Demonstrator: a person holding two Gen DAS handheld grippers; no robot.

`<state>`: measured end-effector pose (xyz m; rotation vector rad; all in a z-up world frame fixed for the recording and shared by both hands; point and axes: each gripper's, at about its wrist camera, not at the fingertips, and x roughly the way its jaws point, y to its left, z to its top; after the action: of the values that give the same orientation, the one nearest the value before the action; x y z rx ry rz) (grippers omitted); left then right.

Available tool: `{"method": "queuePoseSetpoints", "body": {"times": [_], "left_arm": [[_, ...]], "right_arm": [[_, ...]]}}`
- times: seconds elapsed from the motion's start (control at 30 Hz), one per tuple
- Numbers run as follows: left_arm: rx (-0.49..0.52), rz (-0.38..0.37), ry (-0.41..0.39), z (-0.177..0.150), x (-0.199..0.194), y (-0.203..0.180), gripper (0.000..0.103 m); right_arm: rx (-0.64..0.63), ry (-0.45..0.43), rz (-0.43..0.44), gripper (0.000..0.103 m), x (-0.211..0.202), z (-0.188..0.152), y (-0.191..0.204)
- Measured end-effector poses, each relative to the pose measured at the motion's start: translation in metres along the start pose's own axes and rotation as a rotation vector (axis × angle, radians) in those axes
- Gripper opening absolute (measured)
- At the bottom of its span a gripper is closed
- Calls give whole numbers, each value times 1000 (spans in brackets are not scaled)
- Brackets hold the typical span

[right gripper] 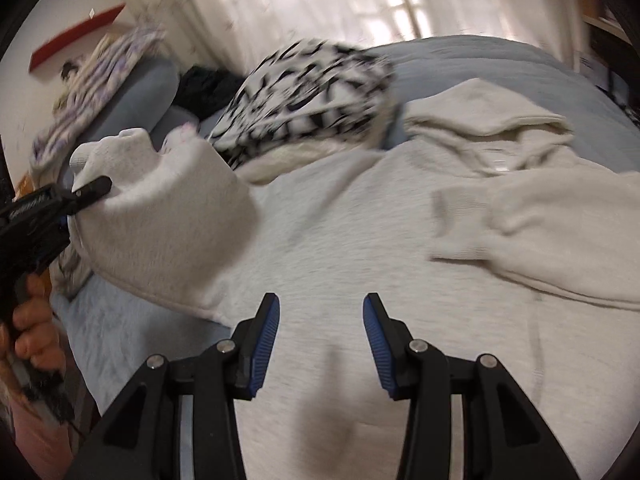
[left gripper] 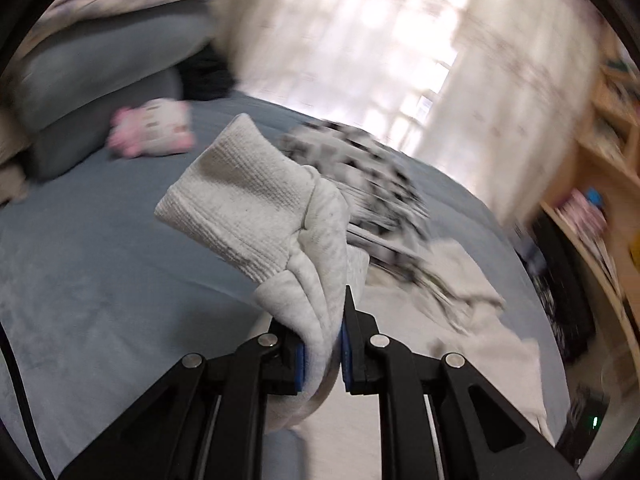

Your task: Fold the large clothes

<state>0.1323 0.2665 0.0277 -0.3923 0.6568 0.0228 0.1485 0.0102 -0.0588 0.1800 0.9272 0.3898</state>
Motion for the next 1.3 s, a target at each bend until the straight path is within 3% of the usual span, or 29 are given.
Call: {"method": "queuePoseSetpoints", "body": {"times": [0.2,0.33,0.47,0.53,0.57,0.6,0.63,0.67,0.7,0.83,0.97,1.3], "left_arm": [[163,-65,97,-58,26,-108,11],[187,-66,240,-116,67,-145,11],[247,6,405,-170,110,-157,12],[254,19,441,-182,117,-159,19],[250,7,446,-184,116,-159,26],[236,-27,452,-183,113,-159,41],[219,-58,457,-181,109,-157,51],[198,-79,455,-178,103,-155,71],[174,-98,438,-173,93,-154,78],[140,-157,383,-157,61,-145,79],[127,-175,298,-146,23,-134,79],[198,-33,206,-161,-19,-89,79]], "right_arm": [[96,-74,-79,44,-49,-9,-71],[177,-72,-122,44,-69,-27,-122],[214,-51,-147,44,-81,-49,-156],[224,-38,-141,44,-82,-57,-167],[229,-34,-134,44,-82,-59,-171],[233,-31,-127,44,-82,-61,-174],[239,-27,-114,44,-82,-62,-177],[245,-25,-102,44,-82,-63,-178],[251,-21,-88,44,-81,-64,-179],[255,-6,-19,46,-78,-63,-173],[237,4,30,60,-76,-61,-158],[263,145,195,63,-34,-67,-122]]}}
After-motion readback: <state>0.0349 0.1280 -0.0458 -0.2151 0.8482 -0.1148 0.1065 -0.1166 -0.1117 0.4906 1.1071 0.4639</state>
